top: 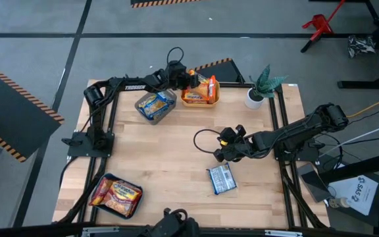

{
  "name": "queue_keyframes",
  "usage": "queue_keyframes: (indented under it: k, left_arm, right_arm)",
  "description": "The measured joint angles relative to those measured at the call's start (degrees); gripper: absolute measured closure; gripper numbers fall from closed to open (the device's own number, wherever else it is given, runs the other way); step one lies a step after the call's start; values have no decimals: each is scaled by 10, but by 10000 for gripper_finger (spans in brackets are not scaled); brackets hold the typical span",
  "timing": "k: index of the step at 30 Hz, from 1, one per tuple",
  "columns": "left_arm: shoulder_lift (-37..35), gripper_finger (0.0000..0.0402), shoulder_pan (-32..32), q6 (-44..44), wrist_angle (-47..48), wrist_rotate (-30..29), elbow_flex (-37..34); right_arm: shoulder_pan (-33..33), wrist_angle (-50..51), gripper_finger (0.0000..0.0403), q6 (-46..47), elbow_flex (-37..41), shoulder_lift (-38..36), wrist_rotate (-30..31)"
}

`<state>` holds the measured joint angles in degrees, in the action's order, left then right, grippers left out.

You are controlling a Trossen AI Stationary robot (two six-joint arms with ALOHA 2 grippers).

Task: Sort Maruchan noodles
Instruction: Put the pack of orange ramen noodle soup into the yellow bin

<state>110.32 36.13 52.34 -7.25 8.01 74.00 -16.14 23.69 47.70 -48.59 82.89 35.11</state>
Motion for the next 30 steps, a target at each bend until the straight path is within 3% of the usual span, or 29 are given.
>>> queue_keyframes:
  k: [11,17,23,30]
  left_arm:
    - [-1,178,8,-33,2,-17,0]
    - [-6,176,34,-34,19,31,1]
    - [-6,174,39,-31,26,42,1]
    - [-6,177,71,-15,41,135,1]
  right_arm:
    - [0,0,403,0,0,0,-15]
    - [0,0,403,0,0,0,-25]
    - [0,0,403,0,0,0,-17]
    - [0,0,403,0,0,0,-21]
